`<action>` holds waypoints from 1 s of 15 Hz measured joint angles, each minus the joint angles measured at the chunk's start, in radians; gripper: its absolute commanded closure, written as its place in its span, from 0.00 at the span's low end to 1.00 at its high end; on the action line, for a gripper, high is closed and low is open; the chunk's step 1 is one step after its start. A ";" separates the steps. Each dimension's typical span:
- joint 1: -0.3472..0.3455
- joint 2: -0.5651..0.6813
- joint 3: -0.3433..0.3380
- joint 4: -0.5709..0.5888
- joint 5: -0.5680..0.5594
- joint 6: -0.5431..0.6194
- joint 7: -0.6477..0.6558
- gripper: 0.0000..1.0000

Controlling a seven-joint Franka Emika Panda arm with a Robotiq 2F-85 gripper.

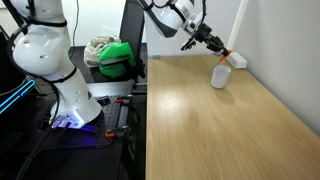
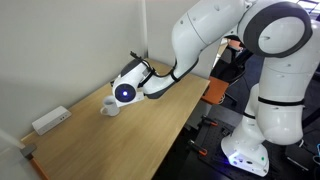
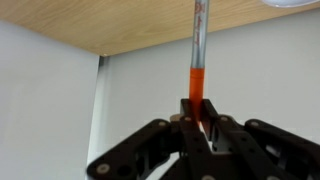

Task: Pick the pen on the table and put it in the mug

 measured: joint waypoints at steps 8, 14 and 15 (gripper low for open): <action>-0.033 0.020 0.013 0.011 -0.184 -0.011 0.140 0.96; -0.031 0.075 0.079 0.071 -0.264 -0.051 0.157 0.96; -0.029 0.089 0.091 0.084 -0.276 -0.065 0.160 0.96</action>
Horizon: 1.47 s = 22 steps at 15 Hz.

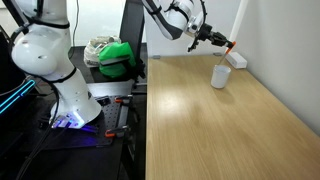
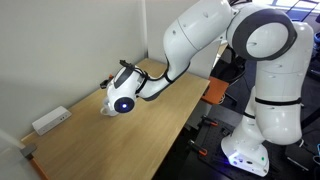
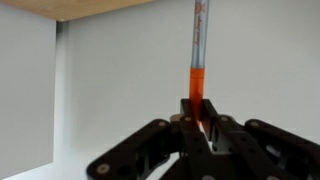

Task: Pick the pen on the table and put it in the mug

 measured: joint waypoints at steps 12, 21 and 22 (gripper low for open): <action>0.003 0.140 0.029 0.100 -0.134 -0.060 0.135 0.96; 0.002 0.164 0.030 0.120 -0.136 -0.061 0.140 0.16; 0.002 0.164 0.030 0.121 -0.136 -0.061 0.140 0.09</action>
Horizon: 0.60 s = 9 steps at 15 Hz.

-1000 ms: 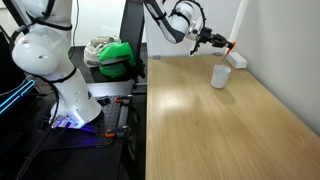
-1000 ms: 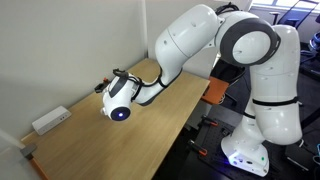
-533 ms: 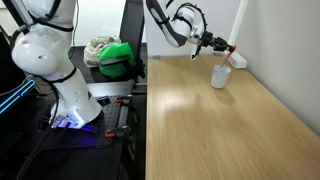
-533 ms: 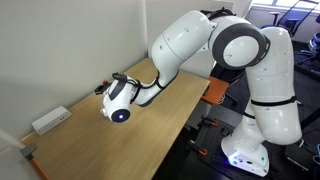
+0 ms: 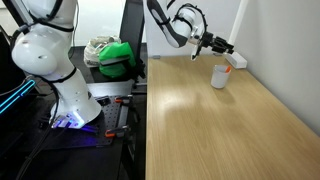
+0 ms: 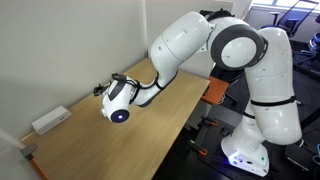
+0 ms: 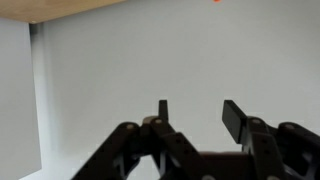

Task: Pick the pen on the table and put it in the mug

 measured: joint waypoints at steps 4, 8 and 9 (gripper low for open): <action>0.000 -0.001 0.005 0.001 0.000 -0.005 0.000 0.00; 0.006 -0.024 0.019 -0.004 0.002 -0.034 0.000 0.00; 0.008 -0.036 0.024 -0.009 0.004 -0.048 0.000 0.00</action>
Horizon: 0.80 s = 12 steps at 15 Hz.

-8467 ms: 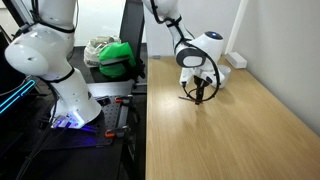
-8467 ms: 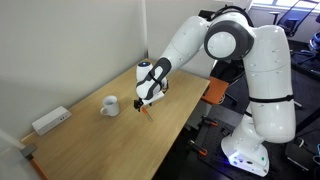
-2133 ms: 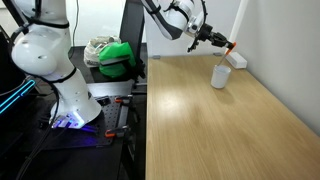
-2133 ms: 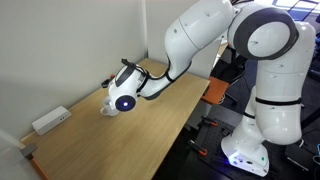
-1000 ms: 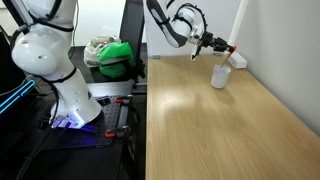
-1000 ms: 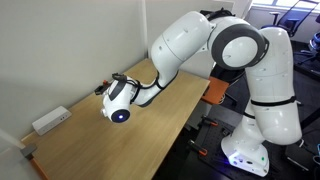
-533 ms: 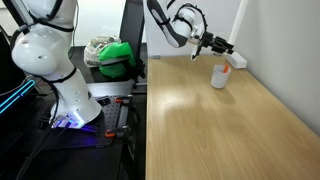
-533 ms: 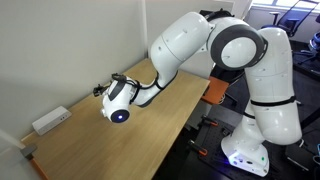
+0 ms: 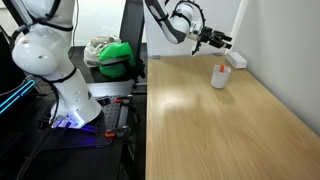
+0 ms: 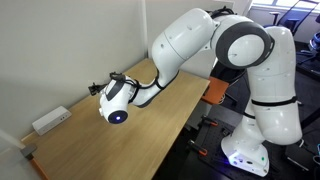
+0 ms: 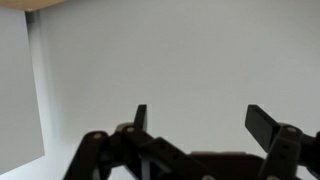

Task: Pick the pen on the table and put it in the mug

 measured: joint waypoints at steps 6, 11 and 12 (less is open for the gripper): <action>0.001 -0.087 0.019 -0.058 0.026 -0.068 0.011 0.00; 0.001 -0.167 0.019 -0.130 0.033 -0.109 0.054 0.00; 0.001 -0.180 0.020 -0.144 0.033 -0.113 0.061 0.00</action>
